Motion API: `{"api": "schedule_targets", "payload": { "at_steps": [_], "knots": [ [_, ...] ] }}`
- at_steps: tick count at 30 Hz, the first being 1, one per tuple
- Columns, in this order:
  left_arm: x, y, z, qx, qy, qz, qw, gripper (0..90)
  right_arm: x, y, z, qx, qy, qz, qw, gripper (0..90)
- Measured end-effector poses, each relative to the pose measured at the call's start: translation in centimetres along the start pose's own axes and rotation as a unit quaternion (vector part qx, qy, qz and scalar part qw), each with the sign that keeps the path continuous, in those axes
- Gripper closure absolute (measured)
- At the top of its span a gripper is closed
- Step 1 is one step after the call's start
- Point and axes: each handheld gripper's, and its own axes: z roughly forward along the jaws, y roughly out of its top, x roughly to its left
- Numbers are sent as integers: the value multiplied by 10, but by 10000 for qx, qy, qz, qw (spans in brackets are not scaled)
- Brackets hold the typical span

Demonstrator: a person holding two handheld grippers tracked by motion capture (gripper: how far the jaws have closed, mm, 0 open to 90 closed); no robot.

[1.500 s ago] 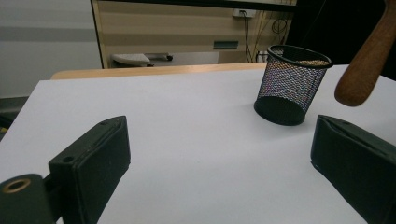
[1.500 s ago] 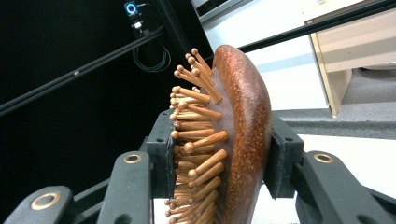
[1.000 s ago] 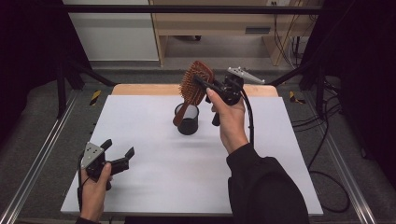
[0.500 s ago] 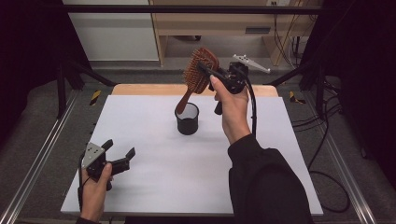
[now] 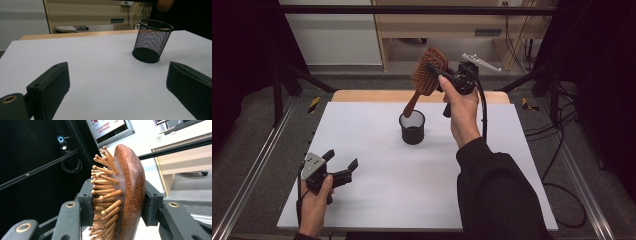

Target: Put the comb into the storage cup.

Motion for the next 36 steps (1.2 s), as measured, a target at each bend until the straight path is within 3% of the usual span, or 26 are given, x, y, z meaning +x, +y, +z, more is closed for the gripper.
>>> {"api": "schedule_targets", "payload": {
  "at_steps": [6, 22, 36],
  "knots": [
    [-1, 0, 0, -50, -10, 123, 9999, 57, -5, -2, 4, 33, -98, -100, 9999, 533],
    [-2, 0, 1, -24, -60, 115, 9999, 56, -8, -14, 11, 265, -203, -263, 9991, 529],
    [-3, 0, 1, -20, -96, 140, 9999, 56, -21, -33, 15, 482, -351, -204, 9980, 527]
  ]
}}
